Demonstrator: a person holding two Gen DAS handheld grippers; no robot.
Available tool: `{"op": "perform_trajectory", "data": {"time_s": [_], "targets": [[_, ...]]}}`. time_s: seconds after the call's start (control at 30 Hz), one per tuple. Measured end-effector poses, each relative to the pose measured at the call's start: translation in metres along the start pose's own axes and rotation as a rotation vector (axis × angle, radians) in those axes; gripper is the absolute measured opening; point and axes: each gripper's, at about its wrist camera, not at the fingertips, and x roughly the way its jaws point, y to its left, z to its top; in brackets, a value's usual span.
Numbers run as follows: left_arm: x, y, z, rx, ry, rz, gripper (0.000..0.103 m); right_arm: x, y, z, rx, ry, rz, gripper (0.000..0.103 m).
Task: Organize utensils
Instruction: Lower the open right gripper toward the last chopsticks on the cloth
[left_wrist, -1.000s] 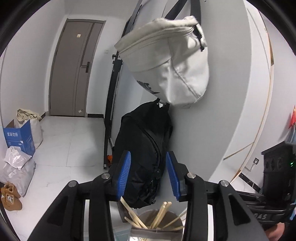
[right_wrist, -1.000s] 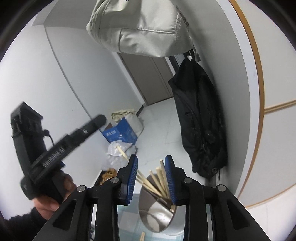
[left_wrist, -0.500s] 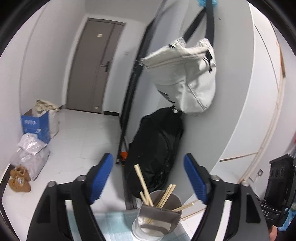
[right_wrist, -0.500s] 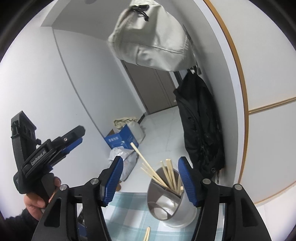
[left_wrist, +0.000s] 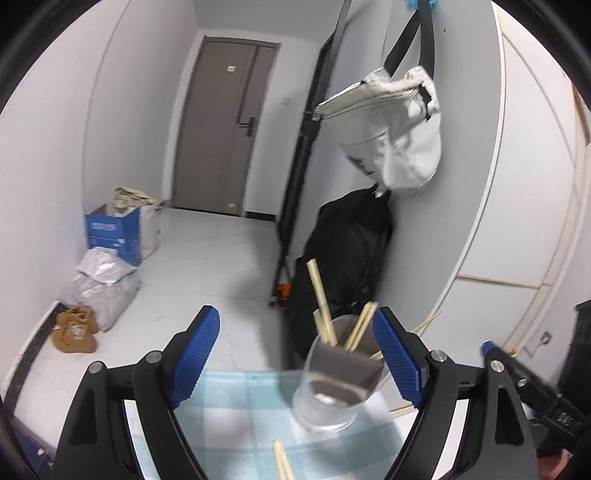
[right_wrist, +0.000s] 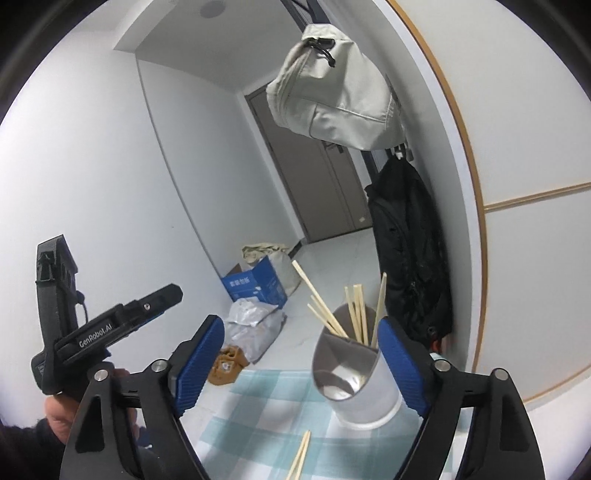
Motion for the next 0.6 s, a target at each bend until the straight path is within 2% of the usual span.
{"op": "perform_trajectory", "data": {"time_s": [0.13,0.3,0.47,0.6], "targets": [[-0.002,0.006,-0.02,-0.001,0.025,0.038,0.093,-0.002,0.007,-0.019,-0.013,0.016,-0.01,0.091],[-0.003,0.016,-0.043,-0.006,0.032,0.076,0.094,0.001,0.012,-0.044,-0.031,0.034,-0.007,0.096],[0.006,0.032,-0.068,-0.037,0.1,0.105,0.094,0.011,0.012,-0.071,-0.031,0.079,-0.016,0.096],[0.012,0.037,-0.086,-0.027,0.121,0.132,0.094,0.019,0.015,-0.091,-0.051,0.115,-0.017,0.096]]}}
